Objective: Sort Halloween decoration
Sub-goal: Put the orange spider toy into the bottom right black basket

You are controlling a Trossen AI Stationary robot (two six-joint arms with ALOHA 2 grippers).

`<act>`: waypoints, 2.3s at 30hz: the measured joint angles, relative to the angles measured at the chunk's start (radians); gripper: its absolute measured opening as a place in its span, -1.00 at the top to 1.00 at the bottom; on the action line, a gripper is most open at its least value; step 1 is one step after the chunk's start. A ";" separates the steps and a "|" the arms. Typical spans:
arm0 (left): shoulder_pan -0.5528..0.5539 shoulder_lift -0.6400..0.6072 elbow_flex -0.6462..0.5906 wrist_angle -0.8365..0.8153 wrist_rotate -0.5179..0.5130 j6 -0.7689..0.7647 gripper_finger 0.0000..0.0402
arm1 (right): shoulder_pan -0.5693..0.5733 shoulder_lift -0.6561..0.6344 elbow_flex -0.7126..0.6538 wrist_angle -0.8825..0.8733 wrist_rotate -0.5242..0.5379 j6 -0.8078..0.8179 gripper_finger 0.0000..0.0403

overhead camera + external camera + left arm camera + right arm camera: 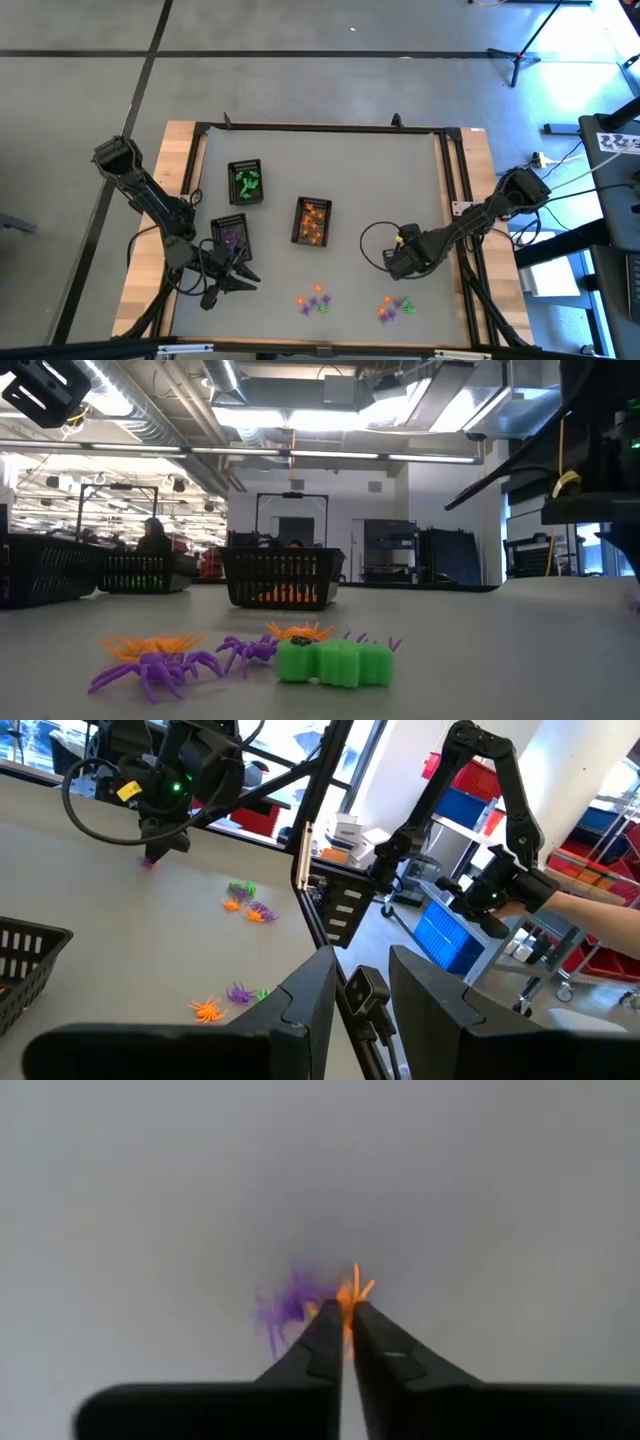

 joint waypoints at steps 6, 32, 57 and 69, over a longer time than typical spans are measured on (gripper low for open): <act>0.000 0.000 0.000 0.000 0.000 0.000 0.55 | 0.000 0.000 0.044 -0.058 -0.001 -0.024 0.98; 0.000 0.000 0.000 0.000 0.000 0.000 0.55 | 0.000 -0.002 0.077 -0.081 0.134 -0.034 0.19; 0.000 0.000 0.000 -0.008 -0.005 0.000 0.55 | 0.000 -0.005 -0.034 0.106 0.079 -0.015 0.93; 0.000 0.000 0.000 -0.008 -0.005 0.000 0.55 | 0.000 0.000 0.054 -0.004 0.075 -0.054 0.99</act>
